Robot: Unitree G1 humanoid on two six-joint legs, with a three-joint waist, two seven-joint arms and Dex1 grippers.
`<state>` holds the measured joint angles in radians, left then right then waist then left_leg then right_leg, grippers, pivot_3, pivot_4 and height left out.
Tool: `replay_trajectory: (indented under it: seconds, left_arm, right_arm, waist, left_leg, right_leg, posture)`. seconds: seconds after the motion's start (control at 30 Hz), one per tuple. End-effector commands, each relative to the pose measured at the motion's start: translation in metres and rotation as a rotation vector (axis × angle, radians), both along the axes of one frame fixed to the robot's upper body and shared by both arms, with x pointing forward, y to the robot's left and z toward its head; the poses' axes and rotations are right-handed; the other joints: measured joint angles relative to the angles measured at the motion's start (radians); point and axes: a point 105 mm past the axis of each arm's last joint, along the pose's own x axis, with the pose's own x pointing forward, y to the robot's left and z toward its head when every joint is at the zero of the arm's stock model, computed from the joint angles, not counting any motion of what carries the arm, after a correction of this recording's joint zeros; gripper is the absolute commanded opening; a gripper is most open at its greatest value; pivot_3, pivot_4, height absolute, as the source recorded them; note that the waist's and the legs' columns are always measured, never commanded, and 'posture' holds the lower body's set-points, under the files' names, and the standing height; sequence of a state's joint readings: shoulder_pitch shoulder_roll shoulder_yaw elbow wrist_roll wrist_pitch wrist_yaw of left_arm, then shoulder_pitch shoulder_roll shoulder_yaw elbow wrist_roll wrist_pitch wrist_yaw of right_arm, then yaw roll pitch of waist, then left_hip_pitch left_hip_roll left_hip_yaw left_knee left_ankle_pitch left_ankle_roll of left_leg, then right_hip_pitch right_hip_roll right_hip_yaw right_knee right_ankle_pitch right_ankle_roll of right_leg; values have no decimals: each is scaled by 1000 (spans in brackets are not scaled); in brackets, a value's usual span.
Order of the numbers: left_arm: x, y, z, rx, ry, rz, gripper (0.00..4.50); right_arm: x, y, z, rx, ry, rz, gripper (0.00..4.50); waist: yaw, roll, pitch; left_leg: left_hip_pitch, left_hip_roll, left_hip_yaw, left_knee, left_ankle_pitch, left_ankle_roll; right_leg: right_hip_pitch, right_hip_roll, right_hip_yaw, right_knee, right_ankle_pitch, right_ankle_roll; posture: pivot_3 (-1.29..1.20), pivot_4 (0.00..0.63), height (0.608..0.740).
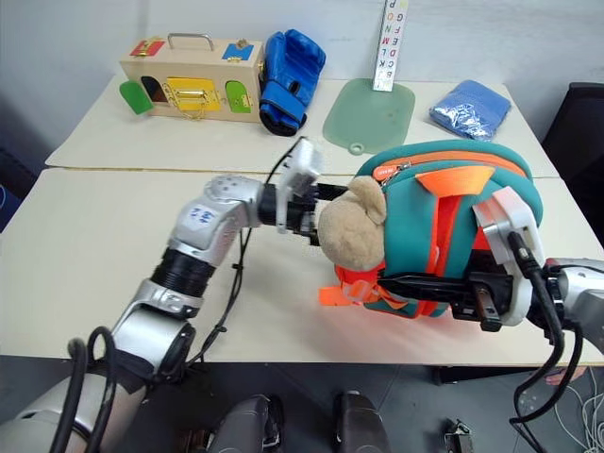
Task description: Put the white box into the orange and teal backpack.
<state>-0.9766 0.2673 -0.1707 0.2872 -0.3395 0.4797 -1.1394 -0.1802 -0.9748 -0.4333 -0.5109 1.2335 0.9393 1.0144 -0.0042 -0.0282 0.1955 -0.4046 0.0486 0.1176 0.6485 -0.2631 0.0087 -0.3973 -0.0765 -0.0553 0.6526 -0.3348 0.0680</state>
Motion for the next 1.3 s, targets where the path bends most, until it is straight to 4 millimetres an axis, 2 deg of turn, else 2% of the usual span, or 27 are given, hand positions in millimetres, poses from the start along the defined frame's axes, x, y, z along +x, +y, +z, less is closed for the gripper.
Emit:
replay_trajectory:
  seconds: [0.03, 0.13, 0.2, 0.3, 0.43, 0.6, 0.73, 0.83, 1.03, 1.13, 1.3]
  left_arm:
    - [-9, 17, 27, -65, -44, -2, 4477]
    - [-25, 54, 49, -103, 2, -31, 4477]
    - [-36, 62, 62, -121, 5, -52, 4477]
    - [-46, 53, 75, -141, -14, -70, 4477]
    - [-52, 30, 67, -101, -39, -92, 4477]
    - [-32, 8, 39, 22, -108, -10, 4477]
    - [-26, 4, 39, -6, -76, -9, 4477]
    - [-14, 6, 41, -25, -94, 45, 3942]
    - [-5, 23, 48, -53, -93, 79, 2174]
    - [10, 45, 60, -62, -119, 163, 1387]
    - [28, 79, 68, -25, -133, 270, 509]
  right_arm:
    - [-1, 4, 2, 6, -31, 6, 0]
    - [3, 6, -3, 5, -26, -6, 0]
    - [4, 7, -4, 6, -25, -9, 0]
    - [6, 8, -4, 12, -27, -8, 0]
    - [6, 10, -5, 15, -29, -4, 0]
    - [6, 10, -2, 21, -32, -4, 0]
    - [4, 10, -2, 21, -32, -11, 0]
    - [3, 9, -5, 25, -28, -33, 0]
    - [2, 5, -10, 45, -20, -90, 0]
    - [0, -2, -13, 59, -12, -138, 0]
    - [-5, -13, -17, 58, 3, -195, 0]
  waist:
    - [1, 0, 0]
    - [-3, 0, 0]
    - [-4, 0, 0]
    - [5, 0, 0]
    - [8, 0, 0]
    - [3, 0, 0]
    - [1, 0, 0]
    - [3, 0, 0]
    - [3, 0, 0]
    - [4, 0, 0]
    - [1, 0, 0]
  left_leg:
    - [0, 0, 0, 0, 0, 0]
    - [-1, 0, 0, 0, 2, -3]
    - [0, 0, 0, 0, 2, -3]
    - [0, 0, 0, 0, 2, -4]
    - [0, -2, -3, 2, 1, -2]
    - [0, -2, -2, 1, 2, -2]
    - [1, -1, -1, 0, 2, -3]
    - [0, -1, -1, 1, 2, -3]
    - [0, -1, -1, 1, 2, -2]
    - [0, -1, -1, 1, 2, -2]
    - [0, -1, -1, 0, 1, -2]
  right_leg:
    - [0, 0, 0, 0, 0, 0]
    - [0, -1, 0, 0, 0, 0]
    - [0, -1, 0, 0, 0, 0]
    - [1, -1, 0, 0, 0, 0]
    - [4, -2, -1, -1, 1, 1]
    - [3, -1, -1, -1, 1, 1]
    - [2, 0, 0, -1, 1, 1]
    - [2, 0, 0, -1, 1, 1]
    - [2, -1, 0, -1, 1, 1]
    - [2, -1, 0, -1, 1, 1]
    - [2, 0, -1, -1, 1, 1]
  posture:
    - [0, 150, 740]
    - [0, 150, 740]
    - [0, 150, 740]
    - [0, 150, 740]
    - [0, 150, 740]
    - [0, 150, 740]
    - [0, 150, 740]
    - [0, 150, 740]
    - [0, 150, 740]
    - [0, 150, 740]
    - [0, 150, 740]
